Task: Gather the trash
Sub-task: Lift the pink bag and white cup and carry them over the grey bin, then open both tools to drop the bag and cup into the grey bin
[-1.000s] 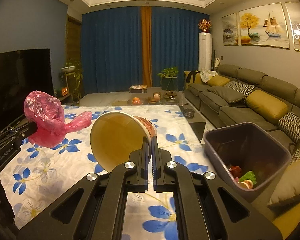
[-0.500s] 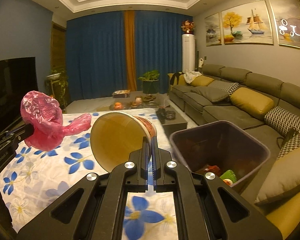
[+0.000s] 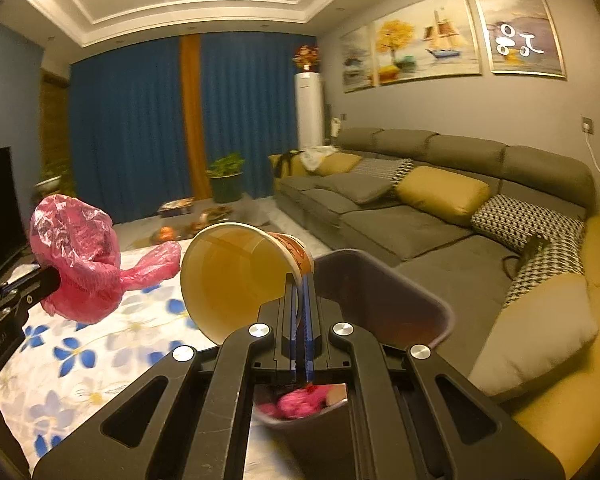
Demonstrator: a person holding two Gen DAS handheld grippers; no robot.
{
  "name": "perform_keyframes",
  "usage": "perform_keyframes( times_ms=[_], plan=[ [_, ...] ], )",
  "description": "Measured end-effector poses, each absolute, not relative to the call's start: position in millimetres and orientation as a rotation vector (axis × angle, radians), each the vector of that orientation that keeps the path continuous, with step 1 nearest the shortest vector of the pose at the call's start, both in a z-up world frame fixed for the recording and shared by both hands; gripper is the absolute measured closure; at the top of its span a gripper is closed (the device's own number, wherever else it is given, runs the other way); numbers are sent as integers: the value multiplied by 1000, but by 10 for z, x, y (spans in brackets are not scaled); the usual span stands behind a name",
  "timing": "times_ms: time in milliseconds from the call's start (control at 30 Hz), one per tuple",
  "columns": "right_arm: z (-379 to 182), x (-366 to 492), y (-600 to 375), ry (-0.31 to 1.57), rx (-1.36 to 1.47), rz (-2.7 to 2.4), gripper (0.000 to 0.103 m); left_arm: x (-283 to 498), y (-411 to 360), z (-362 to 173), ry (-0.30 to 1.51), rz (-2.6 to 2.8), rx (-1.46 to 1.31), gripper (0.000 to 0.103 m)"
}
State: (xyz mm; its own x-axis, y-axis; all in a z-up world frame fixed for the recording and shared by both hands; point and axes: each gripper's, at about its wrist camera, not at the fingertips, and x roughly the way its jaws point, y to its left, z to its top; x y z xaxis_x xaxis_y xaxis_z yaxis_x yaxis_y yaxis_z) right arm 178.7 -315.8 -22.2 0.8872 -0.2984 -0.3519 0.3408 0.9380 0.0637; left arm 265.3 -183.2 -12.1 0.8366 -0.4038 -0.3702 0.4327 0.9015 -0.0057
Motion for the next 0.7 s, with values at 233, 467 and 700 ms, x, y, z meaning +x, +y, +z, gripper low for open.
perform_keyframes(
  times_ms=[233, 467, 700],
  plan=[
    [-264, 1800, -3545, 349, 156, -394, 99, 2822, -2303, -221, 384, -514, 94, 97],
    [-310, 1895, -3724, 354, 156, -410, 99, 3001, -2545, -345, 407, -564, 80, 97],
    [-380, 1983, -3876, 364, 171, -420, 99, 3113, -2737, -447, 427, -608, 74, 97]
  ],
)
